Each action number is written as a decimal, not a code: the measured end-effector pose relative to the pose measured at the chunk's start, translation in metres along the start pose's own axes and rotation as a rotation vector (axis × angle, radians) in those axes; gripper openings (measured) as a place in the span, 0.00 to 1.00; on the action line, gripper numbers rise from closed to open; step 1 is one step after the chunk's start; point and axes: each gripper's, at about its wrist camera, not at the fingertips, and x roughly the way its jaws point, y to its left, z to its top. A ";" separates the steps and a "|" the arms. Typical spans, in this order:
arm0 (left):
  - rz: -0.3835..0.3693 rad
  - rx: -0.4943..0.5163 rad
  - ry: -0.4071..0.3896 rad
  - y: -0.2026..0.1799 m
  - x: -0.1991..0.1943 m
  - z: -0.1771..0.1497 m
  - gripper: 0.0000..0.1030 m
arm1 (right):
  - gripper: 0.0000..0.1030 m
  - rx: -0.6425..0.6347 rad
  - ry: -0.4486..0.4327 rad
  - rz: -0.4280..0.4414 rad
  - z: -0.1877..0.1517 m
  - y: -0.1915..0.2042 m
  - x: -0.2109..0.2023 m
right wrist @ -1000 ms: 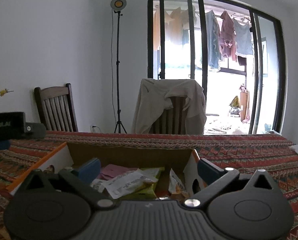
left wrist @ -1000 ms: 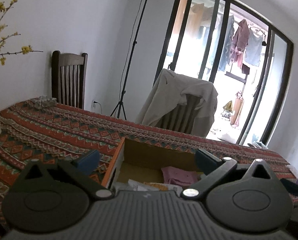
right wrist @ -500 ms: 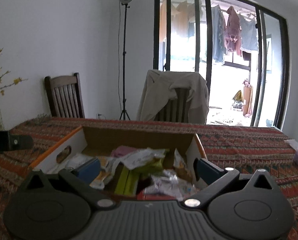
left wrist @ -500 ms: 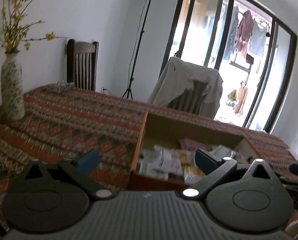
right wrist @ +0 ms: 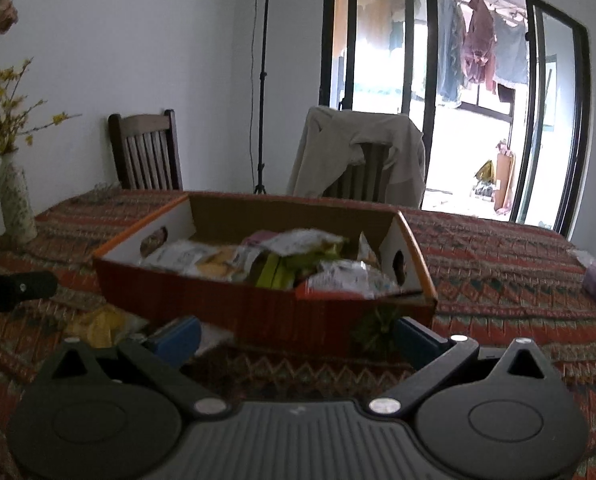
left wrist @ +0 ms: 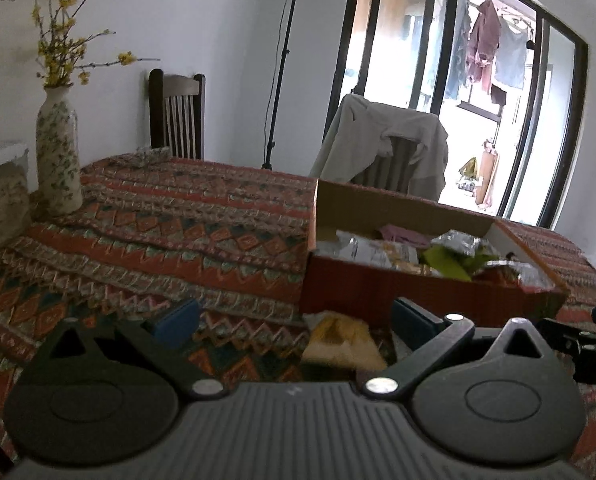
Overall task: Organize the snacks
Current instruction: 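Move both tools back toward the snack pile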
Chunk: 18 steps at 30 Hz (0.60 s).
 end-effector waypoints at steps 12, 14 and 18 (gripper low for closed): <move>0.020 0.035 0.021 0.021 -0.005 -0.036 1.00 | 1.00 0.021 0.047 0.002 -0.027 -0.001 -0.017; 0.035 0.026 0.029 0.024 -0.003 -0.042 1.00 | 1.00 0.025 0.065 0.007 -0.030 0.000 -0.018; 0.010 0.005 0.009 0.029 -0.006 -0.042 1.00 | 1.00 0.014 0.078 -0.006 -0.032 0.004 -0.017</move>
